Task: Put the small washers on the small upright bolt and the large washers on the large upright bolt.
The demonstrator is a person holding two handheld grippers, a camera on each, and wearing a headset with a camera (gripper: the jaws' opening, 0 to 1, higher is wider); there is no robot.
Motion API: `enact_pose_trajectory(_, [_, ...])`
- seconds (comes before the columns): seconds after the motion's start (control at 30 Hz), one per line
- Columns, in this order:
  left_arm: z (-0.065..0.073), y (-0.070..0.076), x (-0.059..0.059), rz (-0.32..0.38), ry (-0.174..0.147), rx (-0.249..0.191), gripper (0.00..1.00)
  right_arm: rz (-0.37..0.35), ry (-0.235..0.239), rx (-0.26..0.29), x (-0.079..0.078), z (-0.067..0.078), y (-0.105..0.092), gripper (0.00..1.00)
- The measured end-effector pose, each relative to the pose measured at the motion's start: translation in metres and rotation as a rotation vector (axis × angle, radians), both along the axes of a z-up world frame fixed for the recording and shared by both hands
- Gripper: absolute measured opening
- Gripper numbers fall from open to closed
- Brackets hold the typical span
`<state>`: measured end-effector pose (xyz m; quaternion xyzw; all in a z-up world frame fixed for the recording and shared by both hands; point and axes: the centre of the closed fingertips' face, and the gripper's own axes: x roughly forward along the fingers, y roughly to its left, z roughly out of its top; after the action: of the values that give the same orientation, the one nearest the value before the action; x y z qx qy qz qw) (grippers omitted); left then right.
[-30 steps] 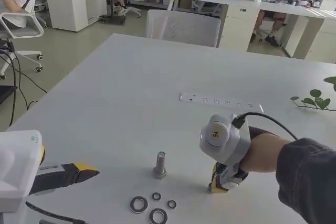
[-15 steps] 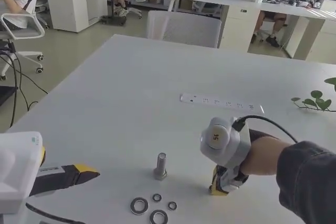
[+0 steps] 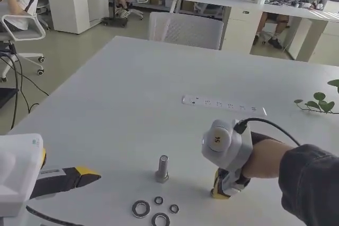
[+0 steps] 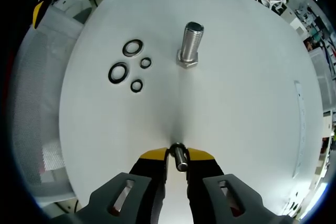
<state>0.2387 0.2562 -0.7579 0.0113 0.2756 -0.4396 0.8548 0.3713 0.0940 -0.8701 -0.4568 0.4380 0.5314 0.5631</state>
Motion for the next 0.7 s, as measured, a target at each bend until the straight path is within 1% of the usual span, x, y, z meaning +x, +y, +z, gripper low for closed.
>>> enact_pose_trajectory(0.47, [0.0005, 0.0001, 0.0005, 0.001, -0.001, 0.000, 0.87, -0.003, -0.005, 0.005, 0.0000, 0.0023, 0.0004, 0.18])
enact_pose_trajectory(0.6, [0.0011, -0.0005, 0.0010, -0.001, -0.002, -0.002, 0.87, -0.011, -0.008, 0.015, 0.0013, 0.0052, 0.0008, 0.20])
enact_pose_trajectory(0.7, [0.0018, -0.0004, 0.0015, -0.001, -0.005, -0.003, 0.87, -0.028, 0.003, 0.030, 0.0002, 0.0070, 0.0010, 0.25])
